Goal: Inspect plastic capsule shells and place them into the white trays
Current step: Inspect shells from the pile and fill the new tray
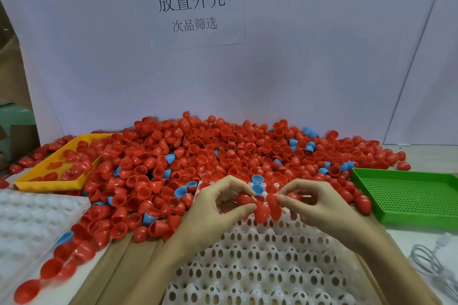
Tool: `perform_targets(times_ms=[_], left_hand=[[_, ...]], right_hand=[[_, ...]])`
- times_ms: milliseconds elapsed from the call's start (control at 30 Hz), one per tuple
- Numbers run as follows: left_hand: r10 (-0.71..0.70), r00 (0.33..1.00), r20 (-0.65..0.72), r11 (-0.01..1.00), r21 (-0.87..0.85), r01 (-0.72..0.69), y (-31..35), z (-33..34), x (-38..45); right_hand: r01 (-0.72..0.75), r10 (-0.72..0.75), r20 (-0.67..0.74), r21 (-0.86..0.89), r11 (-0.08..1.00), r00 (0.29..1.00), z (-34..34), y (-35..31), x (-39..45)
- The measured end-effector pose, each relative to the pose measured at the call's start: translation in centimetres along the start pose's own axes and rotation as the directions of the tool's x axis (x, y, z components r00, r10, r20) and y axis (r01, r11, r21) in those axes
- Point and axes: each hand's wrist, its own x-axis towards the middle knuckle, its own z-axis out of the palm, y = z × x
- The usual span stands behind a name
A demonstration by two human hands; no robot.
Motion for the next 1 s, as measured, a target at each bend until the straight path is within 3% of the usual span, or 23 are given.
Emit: perform_targets(times_ms=[100,267,433,600,767,1000], left_hand=[[-0.013,0.999,-0.031,1.000,0.014,0.014,-0.3,-0.2,0.2],[-0.016,0.999,-0.044,1.000,0.026,0.018,-0.3,-0.2,0.2],[-0.013,0.997,-0.079,0.999,0.049,0.017,-0.4,-0.3,0.2],[-0.041,0.986,-0.162,0.998,0.045,0.049,-0.6,-0.3,0.3],[-0.001,0.996,-0.089,1.000,0.015,0.003,-0.4,0.5,0.1],[0.048,0.998,-0.040,0.999,-0.008,-0.048,-0.3,1.2,0.0]], right_hand=[[-0.039,0.041,-0.032,0.059,0.997,0.999,-0.4,0.1,0.4],[-0.035,0.139,-0.220,0.420,0.907,0.966,-1.1,1.4,1.9],[0.027,0.085,-0.271,0.385,0.922,0.959,-0.8,2.1,1.5],[0.045,-0.026,-0.209,0.088,0.995,0.977,0.5,1.6,1.2],[0.027,-0.046,0.099,0.184,0.983,0.994,1.7,0.2,0.5],[0.072,-0.089,0.102,0.165,0.984,0.991,1.5,0.2,0.3]])
